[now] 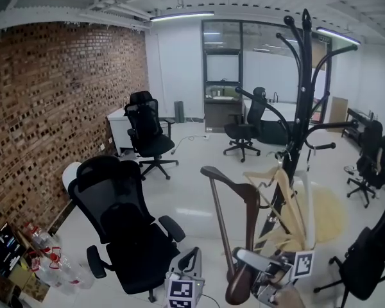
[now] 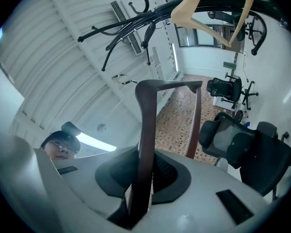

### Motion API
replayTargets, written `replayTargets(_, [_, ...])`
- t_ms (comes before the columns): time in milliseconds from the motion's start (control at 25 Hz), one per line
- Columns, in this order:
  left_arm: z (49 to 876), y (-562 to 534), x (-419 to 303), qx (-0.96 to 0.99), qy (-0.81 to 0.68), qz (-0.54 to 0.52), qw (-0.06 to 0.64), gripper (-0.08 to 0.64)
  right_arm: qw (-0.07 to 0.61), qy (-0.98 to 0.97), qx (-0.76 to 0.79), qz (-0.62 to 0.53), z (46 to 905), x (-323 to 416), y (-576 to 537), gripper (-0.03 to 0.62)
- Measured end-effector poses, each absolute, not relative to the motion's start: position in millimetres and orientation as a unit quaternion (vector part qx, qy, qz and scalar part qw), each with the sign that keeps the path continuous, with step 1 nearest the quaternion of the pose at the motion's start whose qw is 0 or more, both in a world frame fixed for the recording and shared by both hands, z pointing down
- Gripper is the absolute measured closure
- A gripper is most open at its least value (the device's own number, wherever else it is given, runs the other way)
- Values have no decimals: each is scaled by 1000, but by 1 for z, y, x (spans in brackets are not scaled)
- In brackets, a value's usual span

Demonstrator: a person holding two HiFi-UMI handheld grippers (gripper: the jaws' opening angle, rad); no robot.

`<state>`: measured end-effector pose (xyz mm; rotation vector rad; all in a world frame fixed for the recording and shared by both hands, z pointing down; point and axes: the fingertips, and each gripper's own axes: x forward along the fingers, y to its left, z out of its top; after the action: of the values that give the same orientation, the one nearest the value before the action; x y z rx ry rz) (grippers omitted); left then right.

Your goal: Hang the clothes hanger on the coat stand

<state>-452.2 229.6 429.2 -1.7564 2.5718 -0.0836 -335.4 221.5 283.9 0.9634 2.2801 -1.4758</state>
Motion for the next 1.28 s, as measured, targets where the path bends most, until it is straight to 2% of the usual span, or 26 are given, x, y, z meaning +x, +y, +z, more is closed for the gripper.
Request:
replayTargets(280, [437, 189, -465, -555, 831, -27, 16, 541, 128, 788, 338, -499, 296, -340, 183, 549])
replayTargets(600, [446, 165, -568, -589, 807, -31, 19, 541, 132, 811, 299, -486, 327, -454, 184, 549])
replayTargets(920, [431, 153, -653, -644, 763, -42, 28, 541, 185, 818, 235, -492, 352, -544, 184, 549])
replayTargets(1280, [445, 117, -679, -684, 728, -39, 12, 543, 208, 816, 191, -504, 385, -576, 152, 549])
